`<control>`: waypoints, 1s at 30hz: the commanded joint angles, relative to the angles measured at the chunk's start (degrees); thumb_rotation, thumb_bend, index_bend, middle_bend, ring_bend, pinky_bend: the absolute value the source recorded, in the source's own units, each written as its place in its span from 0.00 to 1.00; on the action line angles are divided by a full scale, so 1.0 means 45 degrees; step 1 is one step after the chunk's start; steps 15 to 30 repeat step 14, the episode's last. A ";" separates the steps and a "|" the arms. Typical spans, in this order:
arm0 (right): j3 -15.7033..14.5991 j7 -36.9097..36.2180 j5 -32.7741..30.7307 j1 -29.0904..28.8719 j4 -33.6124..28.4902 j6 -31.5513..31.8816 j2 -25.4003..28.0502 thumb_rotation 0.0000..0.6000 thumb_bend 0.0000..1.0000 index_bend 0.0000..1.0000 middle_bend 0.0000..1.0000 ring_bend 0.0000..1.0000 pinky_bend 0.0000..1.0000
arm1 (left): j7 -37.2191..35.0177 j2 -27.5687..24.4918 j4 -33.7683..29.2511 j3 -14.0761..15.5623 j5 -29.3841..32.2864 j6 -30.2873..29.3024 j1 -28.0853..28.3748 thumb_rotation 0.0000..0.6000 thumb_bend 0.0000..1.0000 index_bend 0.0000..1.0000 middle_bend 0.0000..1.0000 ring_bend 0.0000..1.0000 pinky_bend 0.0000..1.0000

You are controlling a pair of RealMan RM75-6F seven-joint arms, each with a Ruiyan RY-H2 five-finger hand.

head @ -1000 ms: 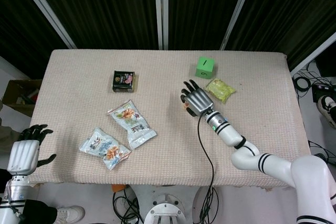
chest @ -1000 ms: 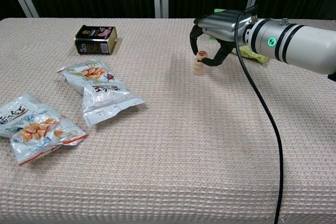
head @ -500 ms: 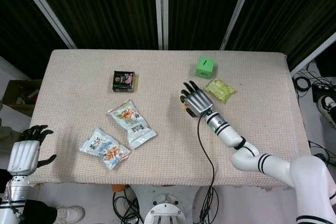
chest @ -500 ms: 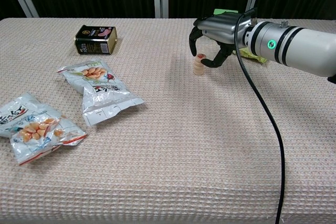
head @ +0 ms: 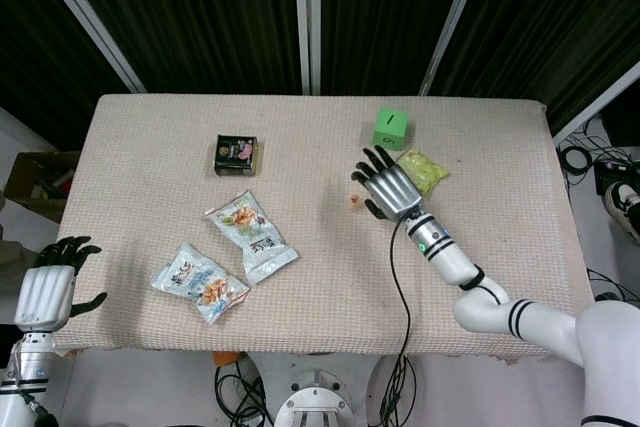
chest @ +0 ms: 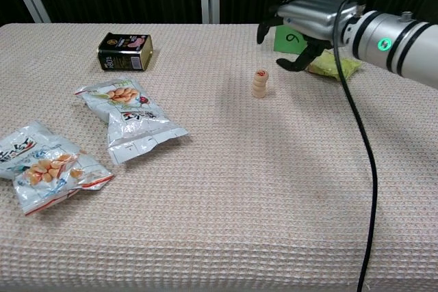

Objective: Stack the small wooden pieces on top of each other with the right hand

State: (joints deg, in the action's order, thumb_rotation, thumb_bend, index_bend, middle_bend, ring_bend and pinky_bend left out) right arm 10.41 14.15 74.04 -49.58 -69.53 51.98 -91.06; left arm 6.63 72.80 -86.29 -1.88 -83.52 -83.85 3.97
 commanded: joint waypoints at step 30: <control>-0.2557 -0.0930 0.1027 0.7634 -0.5413 0.8397 0.4567 1.00 0.39 0.04 0.09 0.00 0.00 | 0.0191 0.0029 -0.0196 -0.0230 -0.0276 0.0048 0.0422 1.00 0.10 0.30 0.20 0.14 0.19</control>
